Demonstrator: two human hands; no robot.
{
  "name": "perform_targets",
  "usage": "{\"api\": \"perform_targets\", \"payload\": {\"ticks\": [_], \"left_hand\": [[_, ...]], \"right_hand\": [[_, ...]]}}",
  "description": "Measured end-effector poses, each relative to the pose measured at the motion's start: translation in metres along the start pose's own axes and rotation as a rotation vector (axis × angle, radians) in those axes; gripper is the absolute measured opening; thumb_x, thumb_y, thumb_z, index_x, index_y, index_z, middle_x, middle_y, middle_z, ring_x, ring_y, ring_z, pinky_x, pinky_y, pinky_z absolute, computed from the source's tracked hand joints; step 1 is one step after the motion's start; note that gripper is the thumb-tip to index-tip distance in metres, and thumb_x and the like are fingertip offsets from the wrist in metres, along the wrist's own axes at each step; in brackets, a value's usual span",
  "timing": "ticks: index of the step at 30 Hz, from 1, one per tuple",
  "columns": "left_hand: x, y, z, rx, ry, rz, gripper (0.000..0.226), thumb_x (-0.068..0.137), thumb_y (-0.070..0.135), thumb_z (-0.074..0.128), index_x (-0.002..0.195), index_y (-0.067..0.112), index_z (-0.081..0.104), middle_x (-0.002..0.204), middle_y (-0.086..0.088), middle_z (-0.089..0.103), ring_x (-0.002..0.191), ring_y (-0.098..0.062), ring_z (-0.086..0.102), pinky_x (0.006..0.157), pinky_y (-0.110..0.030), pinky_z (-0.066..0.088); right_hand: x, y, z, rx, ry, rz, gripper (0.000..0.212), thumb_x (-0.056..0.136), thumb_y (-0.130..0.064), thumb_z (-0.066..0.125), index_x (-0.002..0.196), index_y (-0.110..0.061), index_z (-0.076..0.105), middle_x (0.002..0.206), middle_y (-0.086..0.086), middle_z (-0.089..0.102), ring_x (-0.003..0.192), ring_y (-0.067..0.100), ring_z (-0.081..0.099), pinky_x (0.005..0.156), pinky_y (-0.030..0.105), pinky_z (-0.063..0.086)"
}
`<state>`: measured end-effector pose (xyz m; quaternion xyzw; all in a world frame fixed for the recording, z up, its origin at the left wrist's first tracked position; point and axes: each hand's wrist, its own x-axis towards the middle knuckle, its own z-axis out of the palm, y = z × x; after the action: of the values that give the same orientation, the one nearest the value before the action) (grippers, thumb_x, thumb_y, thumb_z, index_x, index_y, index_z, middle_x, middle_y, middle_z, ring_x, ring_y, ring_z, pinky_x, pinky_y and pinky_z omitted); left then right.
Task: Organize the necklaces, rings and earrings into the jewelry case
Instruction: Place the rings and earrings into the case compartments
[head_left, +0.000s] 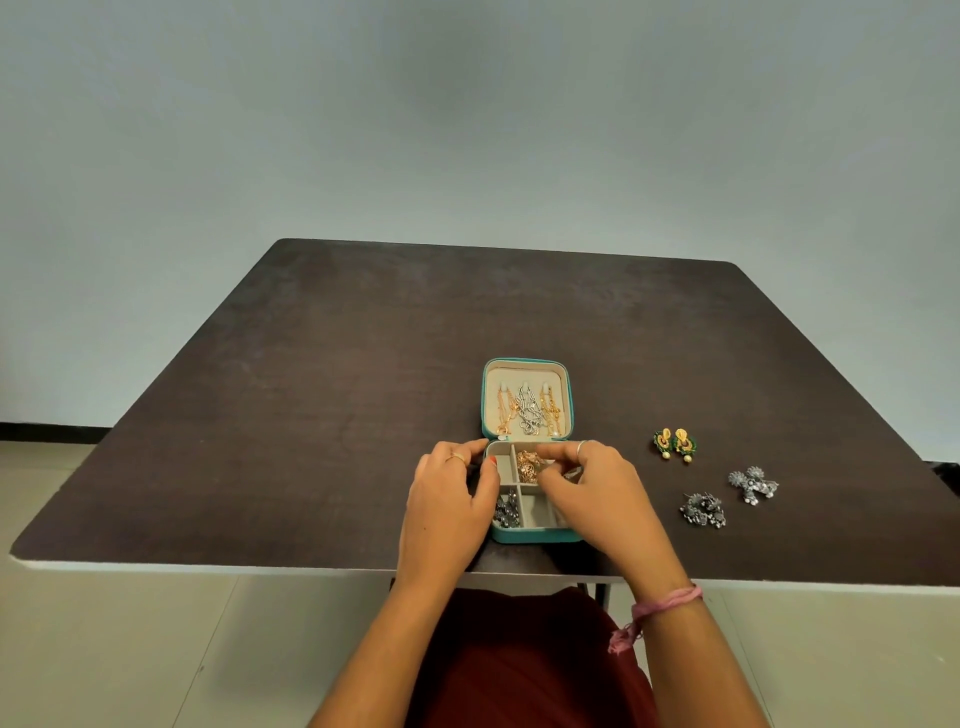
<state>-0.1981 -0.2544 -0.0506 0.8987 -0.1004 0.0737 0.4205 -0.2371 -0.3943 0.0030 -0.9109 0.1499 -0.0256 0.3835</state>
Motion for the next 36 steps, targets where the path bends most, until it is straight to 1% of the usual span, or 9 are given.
{"api": "perform_targets", "payload": {"ticks": [4, 9, 14, 16, 20, 24, 28, 31, 36], "left_hand": [[0.0, 0.0, 0.0, -0.007, -0.006, -0.004, 0.034, 0.097, 0.037, 0.046, 0.127, 0.024, 0.057, 0.105, 0.017, 0.047, 0.099, 0.001, 0.041, 0.069, -0.01, 0.035], [0.001, -0.001, -0.002, -0.04, -0.01, -0.018, 0.033, 0.1, 0.034, 0.041, 0.124, 0.023, 0.06, 0.113, 0.011, 0.057, 0.1, 0.003, 0.042, 0.08, -0.016, 0.033], [0.001, -0.003, -0.002, -0.088, 0.001, -0.04, 0.033, 0.101, 0.032, 0.038, 0.121, 0.023, 0.063, 0.111, 0.009, 0.06, 0.103, -0.002, 0.049, 0.082, -0.017, 0.035], [0.001, -0.003, -0.003, -0.101, 0.008, -0.049, 0.034, 0.101, 0.032, 0.038, 0.122, 0.023, 0.063, 0.111, 0.009, 0.06, 0.105, -0.005, 0.051, 0.084, -0.02, 0.039], [0.0, -0.001, -0.004, -0.132, 0.026, -0.076, 0.033, 0.101, 0.032, 0.039, 0.122, 0.023, 0.063, 0.112, 0.009, 0.06, 0.107, -0.005, 0.053, 0.088, -0.025, 0.044], [0.0, 0.003, -0.005, -0.17, 0.028, -0.104, 0.031, 0.101, 0.032, 0.04, 0.119, 0.023, 0.064, 0.112, 0.011, 0.059, 0.107, -0.005, 0.052, 0.092, -0.029, 0.046], [0.001, 0.007, -0.006, -0.211, 0.026, -0.137, 0.028, 0.1, 0.03, 0.042, 0.114, 0.024, 0.065, 0.106, 0.015, 0.056, 0.098, 0.001, 0.053, 0.084, -0.02, 0.044], [0.005, 0.007, -0.008, -0.291, 0.019, -0.197, 0.025, 0.099, 0.03, 0.044, 0.109, 0.024, 0.066, 0.109, 0.013, 0.06, 0.093, 0.004, 0.054, 0.074, -0.008, 0.038], [0.02, 0.012, -0.014, -0.366, 0.006, -0.258, 0.017, 0.097, 0.035, 0.047, 0.102, 0.034, 0.063, 0.11, 0.007, 0.065, 0.103, -0.009, 0.059, 0.093, -0.035, 0.049]], "right_hand": [[0.001, 0.004, 0.001, -0.026, -0.019, -0.007, 0.025, 0.089, -0.019, 0.053, 0.104, -0.03, 0.07, 0.088, -0.006, 0.056, 0.062, 0.003, 0.048, 0.057, 0.02, 0.038], [0.002, 0.006, 0.001, -0.022, -0.065, 0.006, 0.023, 0.089, -0.02, 0.054, 0.099, -0.03, 0.072, 0.089, -0.006, 0.061, 0.065, 0.003, 0.053, 0.059, 0.018, 0.041], [-0.002, 0.008, -0.008, 0.136, -0.004, -0.022, 0.018, 0.089, -0.016, 0.057, 0.094, -0.024, 0.072, 0.068, -0.007, 0.055, 0.042, -0.005, 0.048, 0.043, 0.008, 0.034], [-0.003, 0.01, -0.013, 0.16, 0.016, -0.029, 0.018, 0.088, -0.015, 0.057, 0.093, -0.026, 0.071, 0.075, -0.007, 0.061, 0.048, -0.003, 0.052, 0.047, 0.009, 0.038], [-0.003, 0.018, -0.019, 0.198, 0.049, -0.008, 0.023, 0.088, -0.015, 0.057, 0.085, -0.035, 0.067, 0.084, -0.005, 0.068, 0.07, 0.012, 0.063, 0.06, 0.023, 0.05], [-0.005, 0.022, -0.025, 0.259, 0.041, 0.001, 0.024, 0.09, -0.015, 0.058, 0.082, -0.036, 0.065, 0.084, -0.007, 0.068, 0.073, 0.012, 0.063, 0.063, 0.026, 0.052], [-0.007, 0.024, -0.026, 0.297, 0.038, 0.01, 0.025, 0.089, -0.014, 0.058, 0.08, -0.036, 0.066, 0.082, -0.006, 0.069, 0.067, 0.011, 0.058, 0.066, 0.033, 0.054], [-0.006, 0.025, -0.028, 0.33, 0.037, 0.016, 0.025, 0.09, -0.014, 0.057, 0.081, -0.036, 0.065, 0.084, -0.007, 0.069, 0.072, 0.008, 0.062, 0.068, 0.03, 0.056], [-0.006, 0.03, -0.032, 0.38, 0.072, 0.012, 0.021, 0.09, -0.015, 0.058, 0.084, -0.033, 0.068, 0.082, -0.007, 0.07, 0.075, 0.01, 0.064, 0.068, 0.029, 0.056]]}}
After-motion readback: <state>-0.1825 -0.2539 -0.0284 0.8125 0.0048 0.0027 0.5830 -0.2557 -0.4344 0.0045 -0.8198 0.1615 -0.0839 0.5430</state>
